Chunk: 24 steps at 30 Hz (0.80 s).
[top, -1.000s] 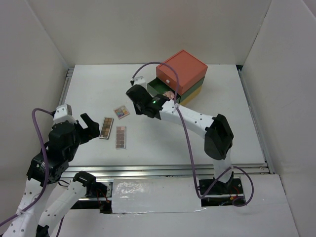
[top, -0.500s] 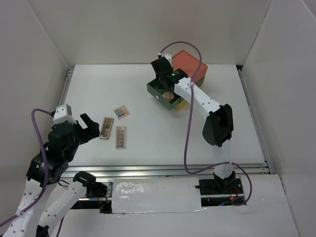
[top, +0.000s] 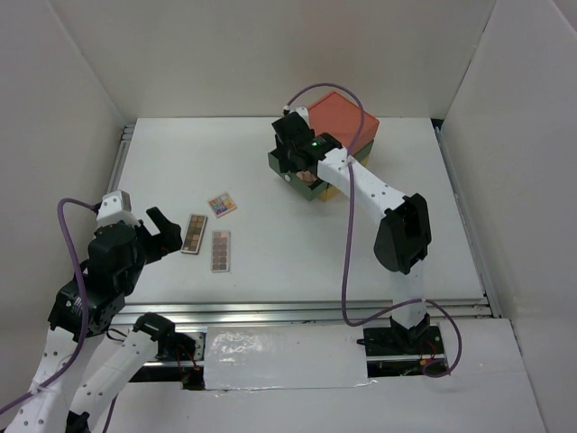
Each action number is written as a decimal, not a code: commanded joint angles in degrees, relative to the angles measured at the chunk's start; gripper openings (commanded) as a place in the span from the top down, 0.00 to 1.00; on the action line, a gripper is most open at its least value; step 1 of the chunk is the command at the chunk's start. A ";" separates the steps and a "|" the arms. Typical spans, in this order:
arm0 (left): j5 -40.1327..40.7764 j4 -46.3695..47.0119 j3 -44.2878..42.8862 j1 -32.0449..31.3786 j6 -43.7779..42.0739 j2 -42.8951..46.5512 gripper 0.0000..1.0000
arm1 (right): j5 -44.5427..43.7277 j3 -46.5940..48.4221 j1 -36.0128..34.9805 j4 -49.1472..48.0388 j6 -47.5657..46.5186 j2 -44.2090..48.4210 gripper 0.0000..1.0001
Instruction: Organize the makeup
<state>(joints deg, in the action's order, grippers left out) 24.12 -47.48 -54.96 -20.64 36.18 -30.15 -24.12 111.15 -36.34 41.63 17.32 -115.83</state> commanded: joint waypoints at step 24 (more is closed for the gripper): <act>-0.56 2.57 0.29 0.34 -1.20 0.01 0.01 | -16.04 8.38 -5.06 2.06 -8.53 -11.78 0.90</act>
<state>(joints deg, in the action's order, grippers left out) 24.08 -47.48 -54.96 -20.64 36.14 -30.17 -34.50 116.25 -42.59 43.48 10.70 -127.76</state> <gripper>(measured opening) 0.994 0.106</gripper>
